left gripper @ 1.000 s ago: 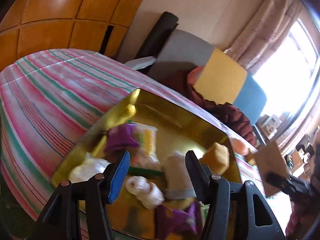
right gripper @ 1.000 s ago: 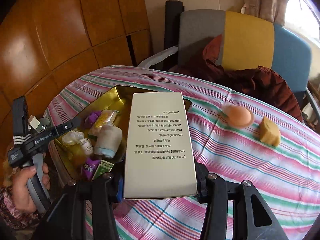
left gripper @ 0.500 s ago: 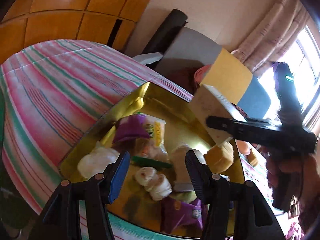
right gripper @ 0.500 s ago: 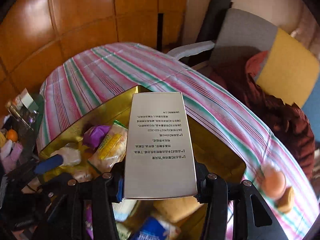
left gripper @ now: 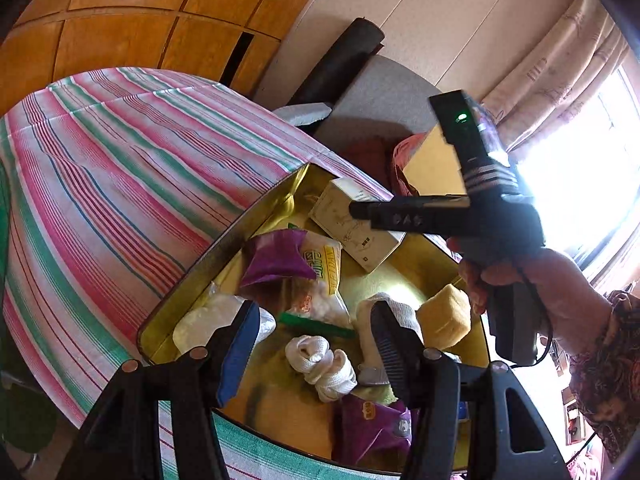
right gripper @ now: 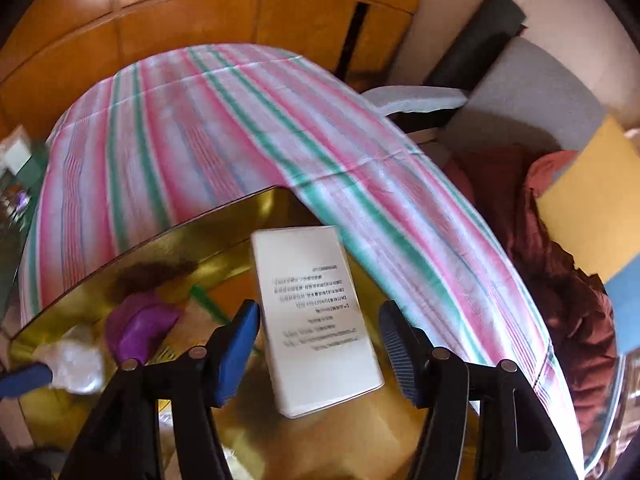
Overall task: Organize objects
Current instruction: 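Release both items in the tray and move both open tools back over the table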
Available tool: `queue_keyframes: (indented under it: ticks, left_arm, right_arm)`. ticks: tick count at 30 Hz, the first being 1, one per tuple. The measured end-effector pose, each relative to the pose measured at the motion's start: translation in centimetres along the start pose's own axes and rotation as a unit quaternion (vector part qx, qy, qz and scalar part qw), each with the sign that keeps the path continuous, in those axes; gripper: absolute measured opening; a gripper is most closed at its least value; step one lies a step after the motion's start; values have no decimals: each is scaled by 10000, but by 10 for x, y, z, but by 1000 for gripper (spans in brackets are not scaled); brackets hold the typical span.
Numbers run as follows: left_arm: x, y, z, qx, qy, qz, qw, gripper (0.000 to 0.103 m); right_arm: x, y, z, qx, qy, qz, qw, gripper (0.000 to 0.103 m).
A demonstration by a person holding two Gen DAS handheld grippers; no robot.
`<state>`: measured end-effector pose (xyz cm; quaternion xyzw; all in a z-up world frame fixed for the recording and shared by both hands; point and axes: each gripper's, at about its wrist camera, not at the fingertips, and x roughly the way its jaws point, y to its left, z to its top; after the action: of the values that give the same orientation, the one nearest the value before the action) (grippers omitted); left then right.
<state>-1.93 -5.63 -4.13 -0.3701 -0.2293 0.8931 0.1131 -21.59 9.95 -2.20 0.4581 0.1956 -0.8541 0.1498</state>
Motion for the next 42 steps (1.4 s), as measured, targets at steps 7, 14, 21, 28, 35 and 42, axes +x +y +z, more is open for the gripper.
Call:
queue_keyframes:
  ticks: [7,14,21,28,35,42]
  left_arm:
    - [-1,-8,-1,106,-12,-50,9999,58]
    - [2,-20,-6,317,70,-96,9994,58]
    - [0,-47,-20,803,127,-464,9956,58]
    - [-5,-86,-40,1427,306,-982,9844,60]
    - [-12,-129,-71,2097,556,-1358,9667,66]
    - [-17,-160,-102,2545,810,-1537,9513,66]
  right_arm:
    - [-32,-27,-22,685,-210,-394,9967,70]
    - [-61,-83,-63,2260,-346,-160,9734,77]
    - [-84,-94,-124,2556,-301,-506,9650,80]
    - [-102,-106,-199,2959,-174,-704,9525,81]
    - [-109,-132,-271,3547,22,-929,9304,83]
    - [-115,-168,-317,4099,-156,-1204,9040,87]
